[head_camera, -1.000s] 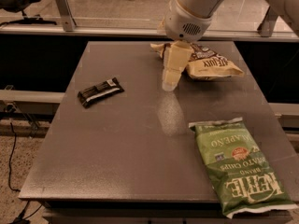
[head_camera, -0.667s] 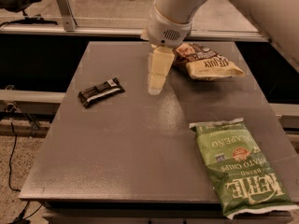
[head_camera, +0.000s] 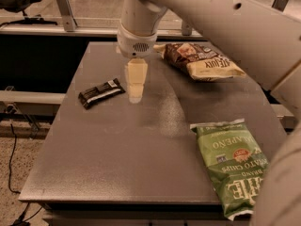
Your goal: Move rxbar chocolate near green jalapeno chip bag
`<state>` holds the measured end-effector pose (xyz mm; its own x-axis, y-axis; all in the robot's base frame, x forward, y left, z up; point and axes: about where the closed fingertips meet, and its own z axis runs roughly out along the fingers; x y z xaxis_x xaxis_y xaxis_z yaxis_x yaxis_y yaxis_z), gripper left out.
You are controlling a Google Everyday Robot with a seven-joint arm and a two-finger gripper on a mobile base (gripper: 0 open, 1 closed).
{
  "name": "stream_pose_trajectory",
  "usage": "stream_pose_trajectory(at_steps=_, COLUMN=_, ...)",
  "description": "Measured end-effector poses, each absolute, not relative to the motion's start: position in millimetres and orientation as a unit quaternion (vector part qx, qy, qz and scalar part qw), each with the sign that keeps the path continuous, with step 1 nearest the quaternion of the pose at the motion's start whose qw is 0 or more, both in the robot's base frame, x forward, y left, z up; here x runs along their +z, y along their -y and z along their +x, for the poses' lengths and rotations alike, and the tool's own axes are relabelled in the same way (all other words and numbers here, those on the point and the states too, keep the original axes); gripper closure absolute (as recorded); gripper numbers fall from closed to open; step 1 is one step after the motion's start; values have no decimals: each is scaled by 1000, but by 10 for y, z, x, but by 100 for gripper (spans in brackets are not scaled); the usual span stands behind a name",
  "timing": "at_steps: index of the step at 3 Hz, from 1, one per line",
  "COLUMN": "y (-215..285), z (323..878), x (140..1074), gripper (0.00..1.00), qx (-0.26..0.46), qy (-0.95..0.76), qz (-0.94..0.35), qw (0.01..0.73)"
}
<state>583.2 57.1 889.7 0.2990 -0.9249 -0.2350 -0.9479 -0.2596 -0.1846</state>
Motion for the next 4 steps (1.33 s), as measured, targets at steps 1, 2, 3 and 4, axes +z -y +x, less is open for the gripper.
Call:
stream_pose_trajectory(at_steps=1, y=-742, z=5906, x=8760, gripper=0, qx=40, qy=-577, qz=-806, qw=128)
stream_pose_trajectory(at_steps=2, y=-925, z=5970, x=8651, gripper=0, qx=45, qy=-565, qz=-816, qw=111)
stream_pose_trajectory(at_steps=3, y=-1077, z=6010, x=8580, gripper=0, qx=48, qy=-556, qz=-824, qw=100)
stream_pose_trajectory(at_steps=4, y=-1191, z=6011, x=8531, gripper=0, qx=49, qy=-549, qz=-829, qw=92)
